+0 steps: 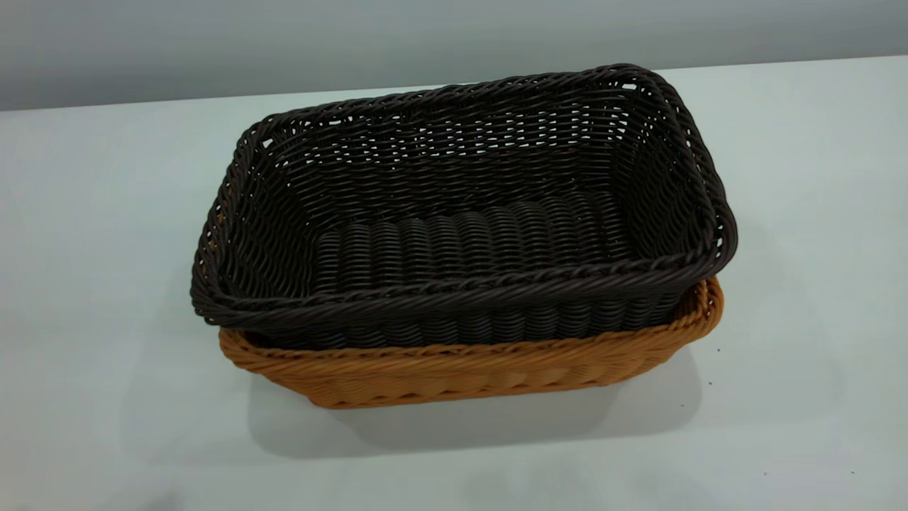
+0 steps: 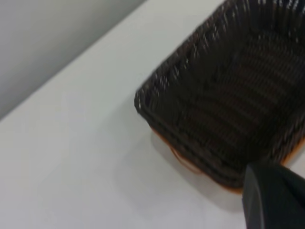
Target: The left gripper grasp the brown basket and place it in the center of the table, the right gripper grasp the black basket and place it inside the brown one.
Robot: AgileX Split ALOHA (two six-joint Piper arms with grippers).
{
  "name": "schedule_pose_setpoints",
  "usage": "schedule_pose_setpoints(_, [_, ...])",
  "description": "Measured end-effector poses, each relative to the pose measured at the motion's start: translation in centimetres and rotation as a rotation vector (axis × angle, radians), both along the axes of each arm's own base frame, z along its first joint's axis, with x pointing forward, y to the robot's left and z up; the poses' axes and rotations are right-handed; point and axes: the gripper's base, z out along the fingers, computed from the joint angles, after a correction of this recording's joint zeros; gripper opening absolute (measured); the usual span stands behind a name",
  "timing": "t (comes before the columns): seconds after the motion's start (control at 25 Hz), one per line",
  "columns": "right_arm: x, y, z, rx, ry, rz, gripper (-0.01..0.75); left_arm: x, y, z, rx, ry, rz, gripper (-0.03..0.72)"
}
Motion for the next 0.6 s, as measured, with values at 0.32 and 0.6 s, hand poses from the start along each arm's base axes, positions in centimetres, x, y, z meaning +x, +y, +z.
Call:
schedule_pose_setpoints(0.32, [-4.3,-0.2,-4.8,0.101,0.069,0.059,0.005,-0.4,0.0,-0.4,-0.003,0.071,0.008,-0.001])
schedule_pose_setpoints(0.6, [-6.3,-0.8,-7.5,0.126,0.092,0.033,0.005,-1.4,0.2,-1.2,0.006,0.216,0.023,-0.001])
